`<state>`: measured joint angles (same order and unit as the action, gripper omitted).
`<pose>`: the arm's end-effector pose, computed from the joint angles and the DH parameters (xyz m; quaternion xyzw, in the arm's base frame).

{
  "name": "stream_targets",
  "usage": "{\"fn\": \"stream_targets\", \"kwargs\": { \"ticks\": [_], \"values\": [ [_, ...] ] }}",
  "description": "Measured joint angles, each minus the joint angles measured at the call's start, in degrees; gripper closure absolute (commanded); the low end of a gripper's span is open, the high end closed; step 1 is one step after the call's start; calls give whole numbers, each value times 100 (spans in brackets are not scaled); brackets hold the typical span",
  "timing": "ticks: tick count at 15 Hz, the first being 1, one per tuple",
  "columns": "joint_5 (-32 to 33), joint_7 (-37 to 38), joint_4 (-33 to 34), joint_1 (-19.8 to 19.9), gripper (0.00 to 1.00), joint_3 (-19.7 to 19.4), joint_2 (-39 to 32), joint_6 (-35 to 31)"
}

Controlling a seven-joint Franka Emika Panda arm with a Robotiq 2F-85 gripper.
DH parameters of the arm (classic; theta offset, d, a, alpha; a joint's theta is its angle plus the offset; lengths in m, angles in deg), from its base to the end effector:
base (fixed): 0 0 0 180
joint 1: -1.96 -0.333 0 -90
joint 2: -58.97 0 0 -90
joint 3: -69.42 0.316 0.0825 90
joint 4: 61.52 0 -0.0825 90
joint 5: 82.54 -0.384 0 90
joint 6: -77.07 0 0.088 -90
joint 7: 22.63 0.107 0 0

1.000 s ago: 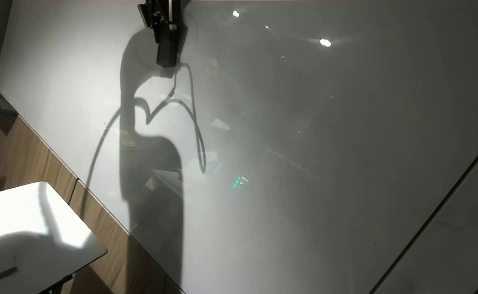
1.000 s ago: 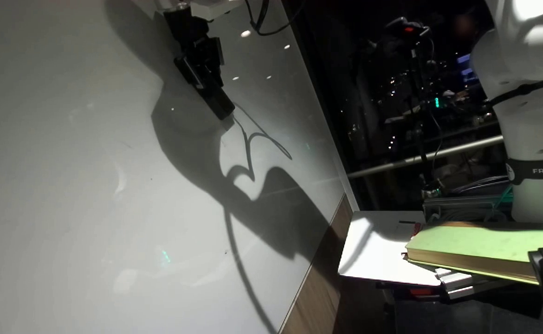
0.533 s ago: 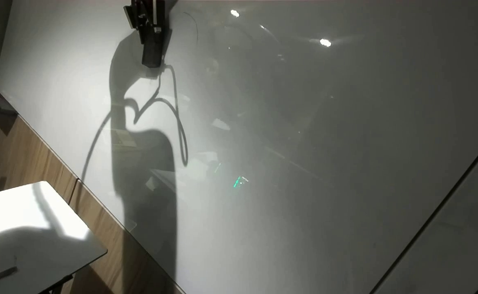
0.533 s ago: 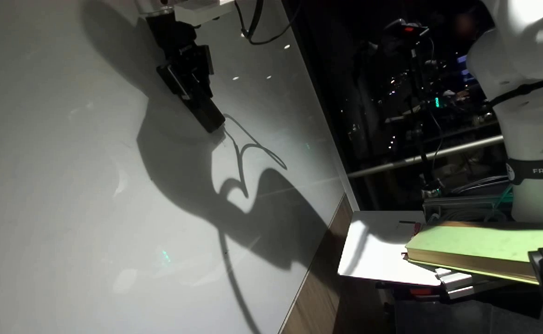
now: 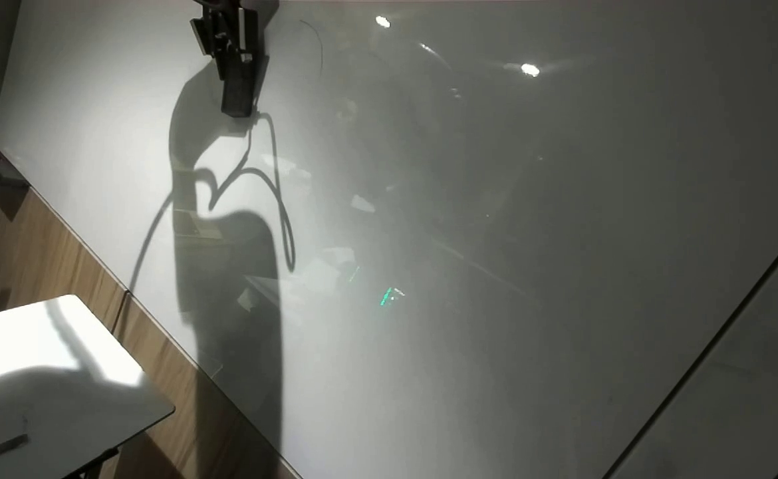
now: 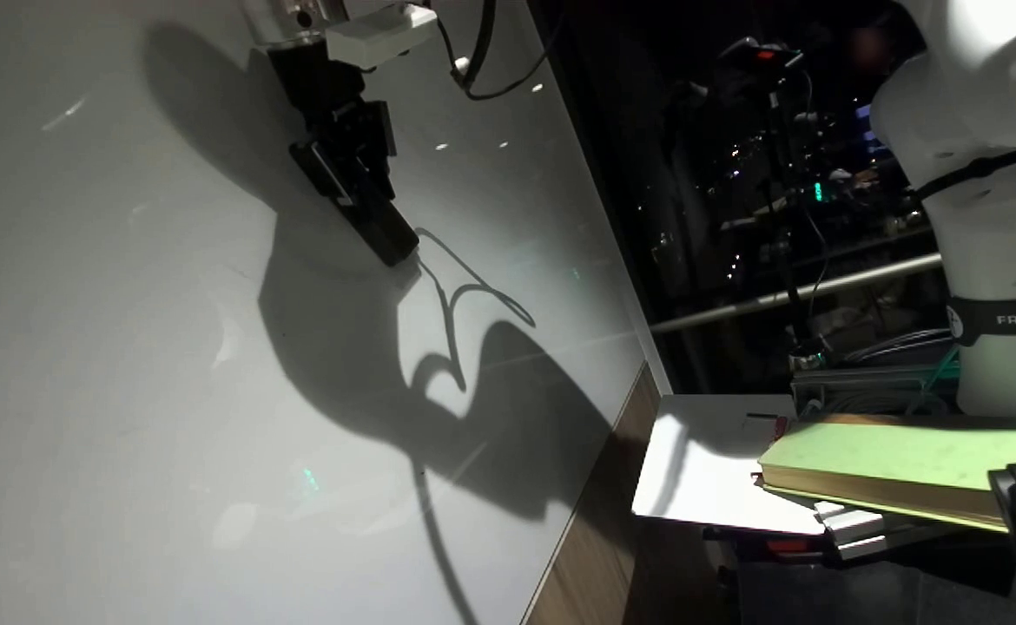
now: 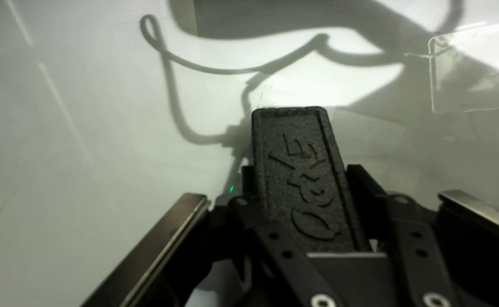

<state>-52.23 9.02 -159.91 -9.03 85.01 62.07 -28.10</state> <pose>0.5188 0.2187 0.6198 0.9610 0.0046 0.2000 0.1911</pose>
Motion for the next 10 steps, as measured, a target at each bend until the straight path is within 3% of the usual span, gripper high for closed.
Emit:
{"fn": "stream_targets", "kwargs": {
  "ticks": [10],
  "values": [
    [6,15,-1400,236,71,-461,172,-1035]
  ]
}}
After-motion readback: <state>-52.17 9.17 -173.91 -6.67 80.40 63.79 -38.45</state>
